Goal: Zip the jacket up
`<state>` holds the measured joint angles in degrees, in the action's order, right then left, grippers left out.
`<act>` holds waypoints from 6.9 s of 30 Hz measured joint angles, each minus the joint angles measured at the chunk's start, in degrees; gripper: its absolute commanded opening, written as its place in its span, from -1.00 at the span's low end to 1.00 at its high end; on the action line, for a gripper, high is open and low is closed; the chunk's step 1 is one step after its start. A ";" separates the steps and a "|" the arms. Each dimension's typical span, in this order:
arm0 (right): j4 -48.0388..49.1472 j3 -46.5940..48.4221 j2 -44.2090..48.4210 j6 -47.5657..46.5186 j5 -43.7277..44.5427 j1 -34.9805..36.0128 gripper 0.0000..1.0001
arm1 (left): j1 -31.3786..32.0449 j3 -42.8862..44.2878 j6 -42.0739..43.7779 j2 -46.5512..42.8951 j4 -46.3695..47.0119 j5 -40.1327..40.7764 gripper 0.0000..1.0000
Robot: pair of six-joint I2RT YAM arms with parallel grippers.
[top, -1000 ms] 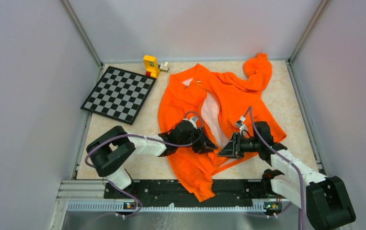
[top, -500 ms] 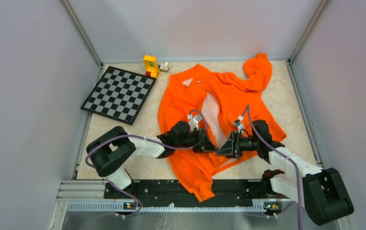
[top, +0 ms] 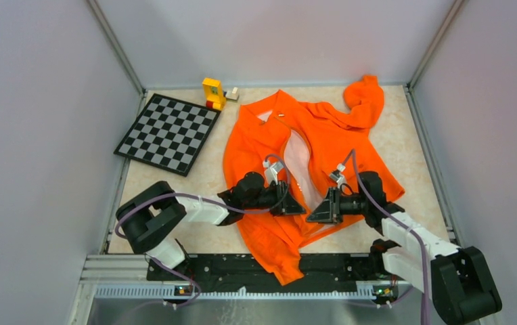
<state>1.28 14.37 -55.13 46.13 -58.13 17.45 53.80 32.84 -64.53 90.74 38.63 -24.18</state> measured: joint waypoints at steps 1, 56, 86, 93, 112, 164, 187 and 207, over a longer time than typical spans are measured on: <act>0.04 -0.22 0.26 0.26 -0.20 0.00 -1.00 | -0.09 -0.17 0.02 -0.17 0.02 -0.02 -0.51; -1.64 1.27 -1.66 -2.32 -3.61 -2.51 -0.83 | -0.96 -4.68 -2.71 4.68 15.93 -7.67 -1.00; 13.97 -1.36 0.81 8.55 -0.37 -2.51 -1.00 | 0.26 -6.97 -13.70 8.55 30.77 -8.57 -0.30; 14.56 -1.36 0.74 8.98 -0.26 -2.51 -1.00 | 0.26 -6.97 -13.73 8.55 30.80 -8.55 -0.52; -2.01 3.65 1.97 -1.38 3.61 -2.14 -1.00 | -0.98 -6.36 -12.00 10.69 30.08 -9.46 -0.19; -47.06 19.89 -4.68 -4.70 61.61 12.04 -0.13 | -2.45 -6.08 -10.34 10.69 22.45 -9.44 -1.00; -43.91 17.99 -7.48 -0.55 68.24 13.27 0.00 | -2.45 -6.08 -10.56 11.45 24.24 -10.05 -1.00; -40.52 19.32 -9.66 -3.67 72.98 15.82 -1.00 | -2.45 -6.05 -9.38 10.86 21.68 -9.60 -1.00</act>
<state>-39.24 33.69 -64.79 42.46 14.85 33.28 51.35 26.79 -73.91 101.60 60.31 -33.78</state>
